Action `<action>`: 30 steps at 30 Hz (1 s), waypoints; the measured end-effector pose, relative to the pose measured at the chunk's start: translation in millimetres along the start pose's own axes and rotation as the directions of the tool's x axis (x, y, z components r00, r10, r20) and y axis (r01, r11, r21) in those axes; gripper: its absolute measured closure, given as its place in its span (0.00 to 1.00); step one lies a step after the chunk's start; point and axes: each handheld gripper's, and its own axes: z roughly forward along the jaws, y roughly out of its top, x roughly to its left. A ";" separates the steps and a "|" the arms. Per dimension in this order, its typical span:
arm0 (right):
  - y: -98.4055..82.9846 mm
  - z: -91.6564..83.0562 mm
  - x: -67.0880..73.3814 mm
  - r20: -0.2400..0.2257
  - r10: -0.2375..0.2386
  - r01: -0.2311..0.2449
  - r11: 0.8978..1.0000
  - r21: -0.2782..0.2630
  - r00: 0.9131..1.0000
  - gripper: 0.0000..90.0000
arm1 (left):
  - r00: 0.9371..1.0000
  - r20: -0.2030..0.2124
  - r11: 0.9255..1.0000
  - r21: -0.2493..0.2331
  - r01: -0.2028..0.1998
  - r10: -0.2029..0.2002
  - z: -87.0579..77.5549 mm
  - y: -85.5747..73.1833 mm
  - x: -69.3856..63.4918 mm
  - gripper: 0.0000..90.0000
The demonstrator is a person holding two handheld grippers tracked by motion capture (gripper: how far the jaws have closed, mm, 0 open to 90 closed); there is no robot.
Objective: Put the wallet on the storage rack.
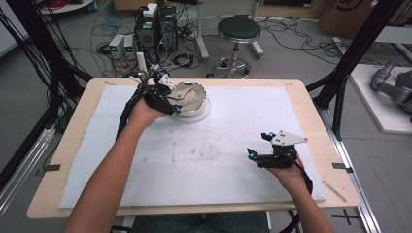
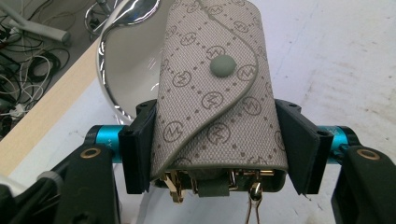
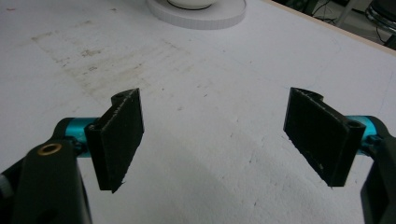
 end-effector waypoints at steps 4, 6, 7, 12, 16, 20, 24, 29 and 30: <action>-0.4 0.6 0.0 -0.002 0.000 0.000 1.000 0.001 1.000 0.23 | 1.000 -0.003 1.000 0.025 0.004 -0.004 8.4 5.1 1.2 0.40; -0.6 0.6 0.5 -0.003 0.004 -0.004 1.000 0.004 1.000 0.23 | 1.000 -0.008 0.999 0.049 -0.002 0.002 13.5 6.8 1.9 0.40; -0.6 0.5 0.4 0.000 0.001 -0.001 1.000 0.005 1.000 0.23 | 1.000 -0.012 0.998 0.058 -0.002 0.003 15.3 7.8 2.1 0.40; -1.0 -0.3 0.1 -0.002 -0.001 0.001 1.000 0.004 1.000 0.23 | 1.000 -0.029 0.995 0.095 0.011 -0.008 25.6 11.6 2.7 0.40; -1.7 -0.7 -0.5 0.002 -0.003 0.003 1.000 0.008 1.000 0.23 | 0.999 -0.031 0.995 0.102 0.014 -0.011 31.1 16.2 3.0 0.40; -2.1 -0.4 -0.3 -0.002 0.002 -0.002 1.000 0.006 1.000 0.23 | 0.999 -0.036 0.993 0.118 0.013 -0.009 35.6 20.5 2.8 0.40; -2.5 -0.2 -0.3 -0.001 -0.005 0.005 1.000 0.010 1.000 0.23 | 0.999 -0.041 0.993 0.116 0.023 -0.019 38.8 21.3 4.0 0.40; -2.6 -0.4 0.1 -0.001 -0.003 0.003 1.000 0.012 1.000 0.23 | 0.998 -0.052 0.994 0.106 0.035 -0.030 41.3 21.9 4.7 0.38; -2.6 -0.5 0.4 0.000 -0.002 0.002 1.000 0.010 1.000 0.23 | 0.998 -0.053 0.994 0.101 0.035 -0.030 42.0 21.9 4.7 0.37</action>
